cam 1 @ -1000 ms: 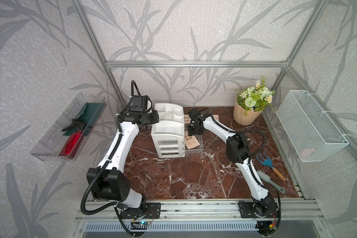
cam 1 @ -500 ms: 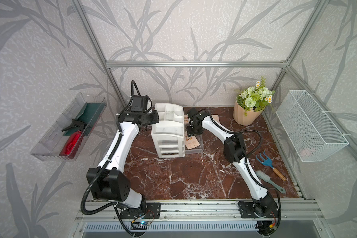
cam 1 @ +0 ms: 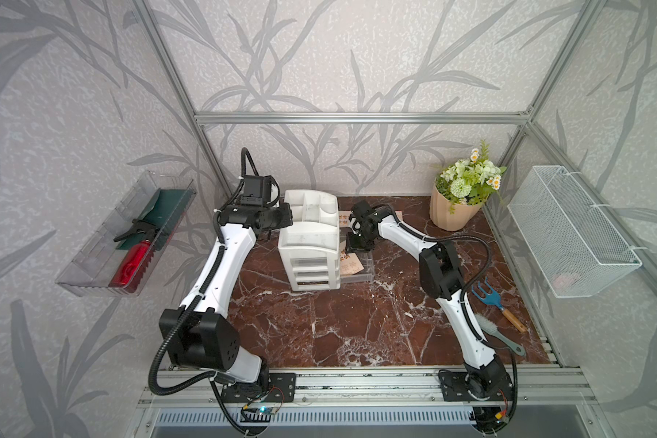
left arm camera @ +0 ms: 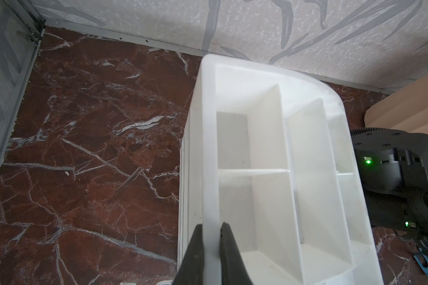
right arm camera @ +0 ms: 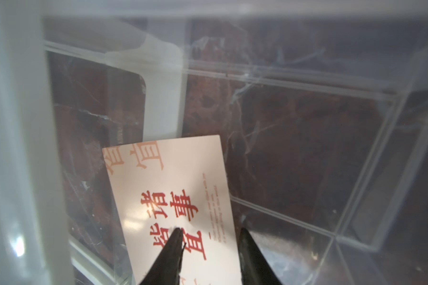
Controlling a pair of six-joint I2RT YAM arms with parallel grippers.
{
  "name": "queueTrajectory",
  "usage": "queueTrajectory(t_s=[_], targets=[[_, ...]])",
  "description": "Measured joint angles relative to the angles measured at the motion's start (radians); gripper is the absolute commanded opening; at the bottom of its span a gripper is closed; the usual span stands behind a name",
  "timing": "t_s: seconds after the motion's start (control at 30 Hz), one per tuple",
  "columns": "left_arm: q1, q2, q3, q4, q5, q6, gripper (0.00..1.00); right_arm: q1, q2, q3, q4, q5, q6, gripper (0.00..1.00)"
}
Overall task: Take the postcards out of the drawer
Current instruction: Pick up the postcard from the drawer.
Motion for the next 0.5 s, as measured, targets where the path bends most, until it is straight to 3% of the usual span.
queueTrajectory(t_s=[0.5], targets=[[0.000,0.000,0.000,0.000,0.000,0.000,0.11,-0.039,-0.095,-0.225,0.243,-0.184,0.094,0.23]])
